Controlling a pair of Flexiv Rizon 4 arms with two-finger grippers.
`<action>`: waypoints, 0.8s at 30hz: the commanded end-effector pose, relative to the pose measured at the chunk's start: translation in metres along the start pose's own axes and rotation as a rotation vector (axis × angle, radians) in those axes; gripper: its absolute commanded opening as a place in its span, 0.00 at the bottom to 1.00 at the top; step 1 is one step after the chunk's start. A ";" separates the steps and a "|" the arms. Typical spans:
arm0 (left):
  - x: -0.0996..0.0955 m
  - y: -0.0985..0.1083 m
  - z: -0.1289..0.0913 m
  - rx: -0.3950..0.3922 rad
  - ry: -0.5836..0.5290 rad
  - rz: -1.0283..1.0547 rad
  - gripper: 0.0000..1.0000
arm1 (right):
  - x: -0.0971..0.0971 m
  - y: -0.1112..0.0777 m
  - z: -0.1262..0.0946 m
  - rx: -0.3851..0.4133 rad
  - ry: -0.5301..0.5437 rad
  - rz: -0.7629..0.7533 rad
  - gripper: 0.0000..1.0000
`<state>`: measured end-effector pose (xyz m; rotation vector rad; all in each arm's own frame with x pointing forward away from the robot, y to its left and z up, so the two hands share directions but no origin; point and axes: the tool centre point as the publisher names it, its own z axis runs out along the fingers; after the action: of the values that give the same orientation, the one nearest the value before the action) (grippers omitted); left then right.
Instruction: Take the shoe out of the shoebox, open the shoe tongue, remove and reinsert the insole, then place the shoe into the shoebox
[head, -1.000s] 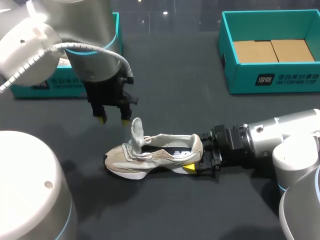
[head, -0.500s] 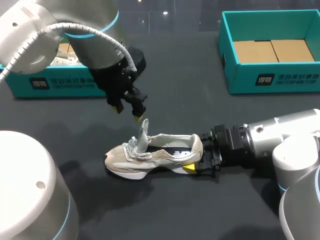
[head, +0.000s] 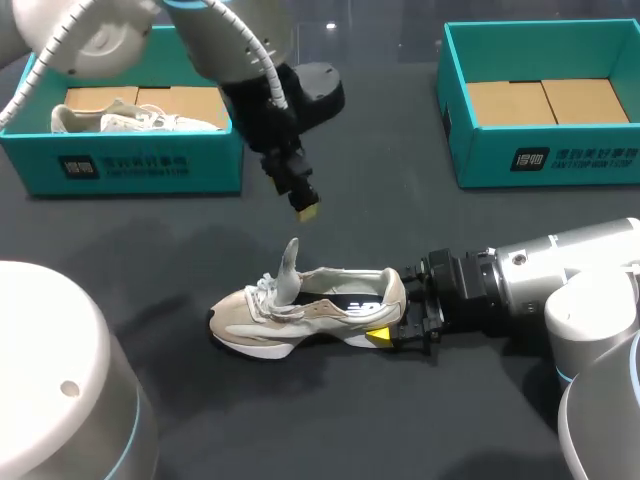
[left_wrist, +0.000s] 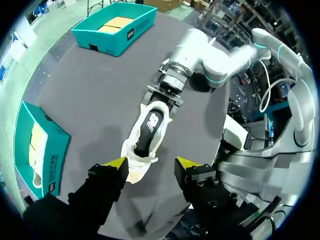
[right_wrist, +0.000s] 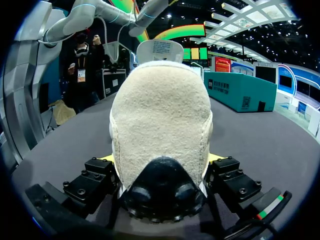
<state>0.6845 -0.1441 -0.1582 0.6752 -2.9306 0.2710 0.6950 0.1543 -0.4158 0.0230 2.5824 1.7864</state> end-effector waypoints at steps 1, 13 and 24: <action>0.005 -0.019 0.006 -0.143 0.031 0.397 0.50 | 0.000 -0.002 0.002 0.005 0.001 0.001 0.00; 0.010 -0.025 0.041 -0.222 -0.006 0.473 0.00 | 0.000 -0.002 0.002 0.005 0.001 0.001 0.00; 0.010 -0.025 0.041 -0.222 -0.006 0.473 0.00 | 0.000 -0.002 0.002 0.005 0.001 0.001 0.00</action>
<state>0.6831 -0.1761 -0.1937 -0.0505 -3.0235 0.0112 0.6950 0.1544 -0.4158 0.0229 2.5824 1.7865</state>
